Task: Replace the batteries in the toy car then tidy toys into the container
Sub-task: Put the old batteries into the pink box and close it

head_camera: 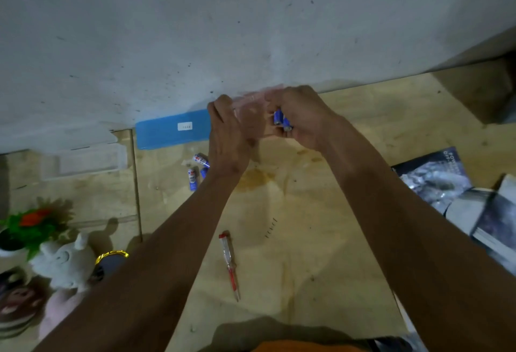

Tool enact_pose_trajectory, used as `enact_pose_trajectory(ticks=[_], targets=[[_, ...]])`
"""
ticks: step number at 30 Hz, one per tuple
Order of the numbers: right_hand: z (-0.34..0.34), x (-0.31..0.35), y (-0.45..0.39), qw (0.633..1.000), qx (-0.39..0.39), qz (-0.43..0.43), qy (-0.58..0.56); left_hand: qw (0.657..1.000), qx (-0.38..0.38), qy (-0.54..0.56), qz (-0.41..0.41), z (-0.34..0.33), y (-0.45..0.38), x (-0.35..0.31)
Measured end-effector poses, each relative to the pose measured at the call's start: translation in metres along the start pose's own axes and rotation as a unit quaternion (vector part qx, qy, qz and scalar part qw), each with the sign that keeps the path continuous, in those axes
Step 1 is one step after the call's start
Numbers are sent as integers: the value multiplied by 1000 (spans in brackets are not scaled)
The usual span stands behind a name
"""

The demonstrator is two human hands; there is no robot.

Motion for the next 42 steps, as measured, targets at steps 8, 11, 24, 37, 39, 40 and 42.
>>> enact_pose_trajectory(ticks=[8,11,24,37,39,40,42], targets=[[0,-12,-9,991,-30,7,134,1000,7,10,29,-5,1,12],[-3,-12,-18,986,-48,31,157,999,36,4,40,-7,-5,16],[-3,-2,-3,922,-91,89,366,995,89,-44,30,-3,-2,-1],[12,5,2,819,-119,241,508,998,40,-12,50,-5,-3,4],[9,-11,-3,788,-88,232,564,997,67,-37,29,-7,-3,-1],[7,-17,-5,777,-75,235,580,996,76,-42,25,-7,-4,-1],[7,-24,-8,758,-71,240,602,995,90,-45,25,-8,-4,0]])
Point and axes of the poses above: each hand's wrist, its own y-axis away from the middle knuckle, its own z-axis out of the back of the hand, x = y × z, the point moved 8 cm from there along -y, towards the middle knuckle, and after that the axes turned 12 degrees about x, right-handed, at the moved point
